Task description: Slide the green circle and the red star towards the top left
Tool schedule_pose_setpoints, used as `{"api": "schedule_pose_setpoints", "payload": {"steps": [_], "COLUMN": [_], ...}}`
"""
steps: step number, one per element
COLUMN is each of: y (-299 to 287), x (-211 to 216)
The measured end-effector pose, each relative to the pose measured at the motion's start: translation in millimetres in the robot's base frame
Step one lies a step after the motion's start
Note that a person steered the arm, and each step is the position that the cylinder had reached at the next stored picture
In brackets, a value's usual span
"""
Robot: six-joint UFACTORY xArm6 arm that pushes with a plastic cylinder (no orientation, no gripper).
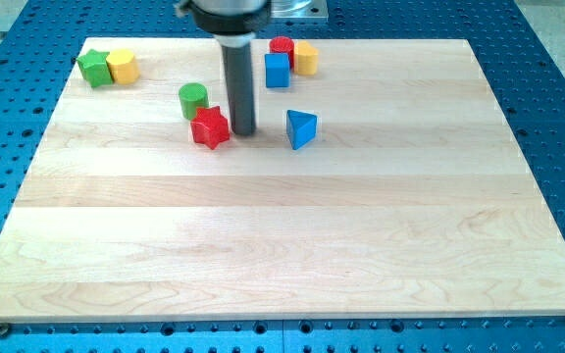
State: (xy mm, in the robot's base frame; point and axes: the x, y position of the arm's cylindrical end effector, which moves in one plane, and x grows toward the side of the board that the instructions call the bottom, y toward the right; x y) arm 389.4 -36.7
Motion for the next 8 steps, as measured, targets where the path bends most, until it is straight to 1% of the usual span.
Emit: {"api": "schedule_pose_setpoints", "payload": {"steps": [1, 2, 3, 4, 5, 6, 7, 8], "y": [-3.0, -38.1, -97.6, -138.7, -143.6, -127.6, -72.4, -52.8], "x": [5.0, 16.2, -1.6, -37.4, -36.1, -38.3, -39.9, -45.3]}}
